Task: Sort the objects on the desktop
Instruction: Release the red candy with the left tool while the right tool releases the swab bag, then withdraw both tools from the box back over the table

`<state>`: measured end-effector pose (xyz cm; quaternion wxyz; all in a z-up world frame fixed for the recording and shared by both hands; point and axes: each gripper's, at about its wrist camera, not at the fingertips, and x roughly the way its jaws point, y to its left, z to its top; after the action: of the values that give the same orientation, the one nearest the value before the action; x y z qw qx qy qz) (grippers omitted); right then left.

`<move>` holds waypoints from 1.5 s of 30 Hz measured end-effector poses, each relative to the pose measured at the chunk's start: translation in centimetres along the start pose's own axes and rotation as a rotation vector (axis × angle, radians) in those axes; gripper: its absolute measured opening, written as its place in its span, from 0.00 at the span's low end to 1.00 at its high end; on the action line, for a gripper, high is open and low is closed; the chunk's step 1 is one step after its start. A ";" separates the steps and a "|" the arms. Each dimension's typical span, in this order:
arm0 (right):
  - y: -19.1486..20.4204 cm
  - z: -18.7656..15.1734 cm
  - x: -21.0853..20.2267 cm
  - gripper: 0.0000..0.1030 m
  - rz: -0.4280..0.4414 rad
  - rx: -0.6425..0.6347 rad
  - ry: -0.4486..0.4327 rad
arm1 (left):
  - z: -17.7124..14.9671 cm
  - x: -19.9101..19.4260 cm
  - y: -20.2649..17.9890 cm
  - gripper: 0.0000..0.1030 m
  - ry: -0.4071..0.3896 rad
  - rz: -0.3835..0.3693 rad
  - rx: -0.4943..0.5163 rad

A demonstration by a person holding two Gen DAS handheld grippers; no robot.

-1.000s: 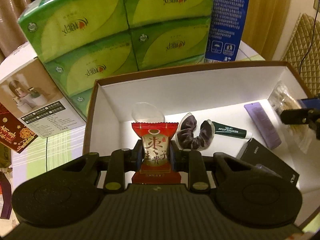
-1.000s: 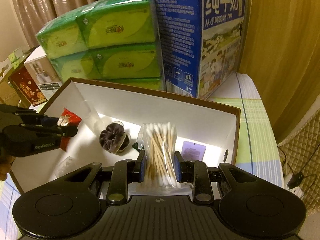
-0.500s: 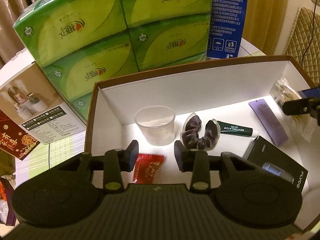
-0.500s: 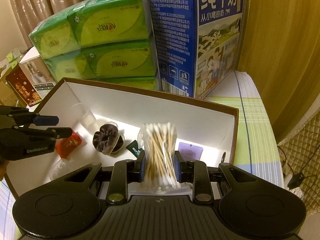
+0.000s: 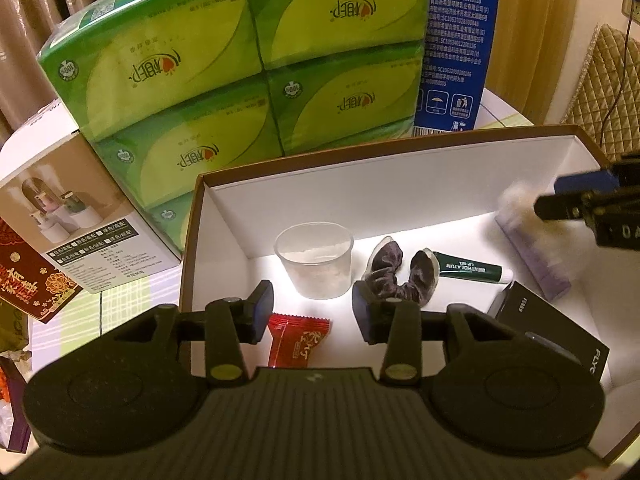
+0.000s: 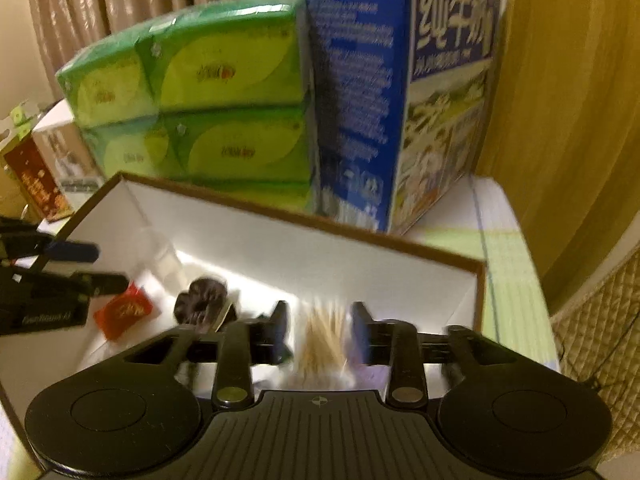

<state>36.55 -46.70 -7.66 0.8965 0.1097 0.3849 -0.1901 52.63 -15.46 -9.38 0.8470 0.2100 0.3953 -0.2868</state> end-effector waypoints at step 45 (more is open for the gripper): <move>3.4 -6.9 -16.0 0.98 0.042 0.054 -0.041 | -6.0 -15.4 -1.4 0.82 -0.088 -0.015 -0.096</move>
<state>23.43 -37.18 -0.51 0.9048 0.1381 0.3586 -0.1838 40.32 -8.09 -1.01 0.8706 0.1532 0.3724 -0.2826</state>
